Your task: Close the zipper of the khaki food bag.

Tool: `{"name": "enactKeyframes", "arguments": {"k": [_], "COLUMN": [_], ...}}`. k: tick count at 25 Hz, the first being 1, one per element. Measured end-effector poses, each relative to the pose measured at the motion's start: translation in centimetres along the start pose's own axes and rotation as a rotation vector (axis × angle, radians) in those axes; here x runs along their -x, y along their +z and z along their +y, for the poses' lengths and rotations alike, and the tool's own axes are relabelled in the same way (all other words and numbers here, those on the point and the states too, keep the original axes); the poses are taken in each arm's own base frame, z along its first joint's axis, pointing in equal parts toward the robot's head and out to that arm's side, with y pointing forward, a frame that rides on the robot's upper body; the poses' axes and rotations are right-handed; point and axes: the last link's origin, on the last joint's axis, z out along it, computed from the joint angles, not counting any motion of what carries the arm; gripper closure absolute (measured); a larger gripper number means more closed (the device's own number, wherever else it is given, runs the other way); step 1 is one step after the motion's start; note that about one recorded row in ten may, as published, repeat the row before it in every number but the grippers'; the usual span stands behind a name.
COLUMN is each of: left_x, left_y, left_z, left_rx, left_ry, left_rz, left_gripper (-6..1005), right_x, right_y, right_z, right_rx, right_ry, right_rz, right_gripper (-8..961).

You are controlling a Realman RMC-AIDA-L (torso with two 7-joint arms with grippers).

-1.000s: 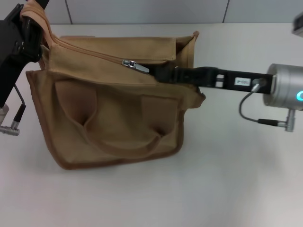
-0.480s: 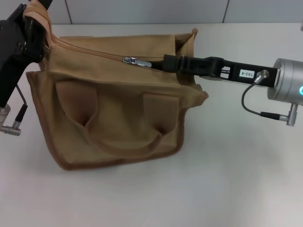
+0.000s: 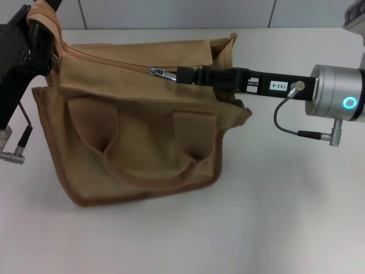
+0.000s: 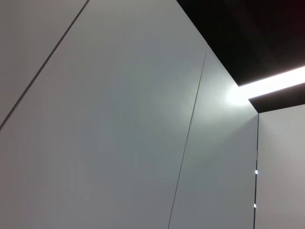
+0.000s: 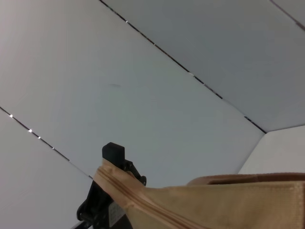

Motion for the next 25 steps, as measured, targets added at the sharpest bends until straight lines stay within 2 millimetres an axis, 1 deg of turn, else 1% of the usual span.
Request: {"name": "enactKeyframes", "arguments": {"k": [18,23,25], "left_x": [-0.03,-0.08,-0.08], "left_y": [-0.11,-0.16,-0.19], "left_z": [-0.03,-0.07,-0.07], "left_rx": [-0.005,-0.009,-0.01], "left_ry": [0.001,0.003,0.003], "left_rz": [0.001,0.004,0.004], "left_gripper": [887,884,883], "right_x": [0.07,0.06,0.02], "right_y": [0.72,0.64,0.52], "right_z": [0.29,0.44,0.41], "right_rx": [0.019,0.032,0.031], "right_ry": [-0.036,-0.063,-0.066], "right_rz": [0.003,-0.004,-0.01], "right_gripper": [592,790,843]}}
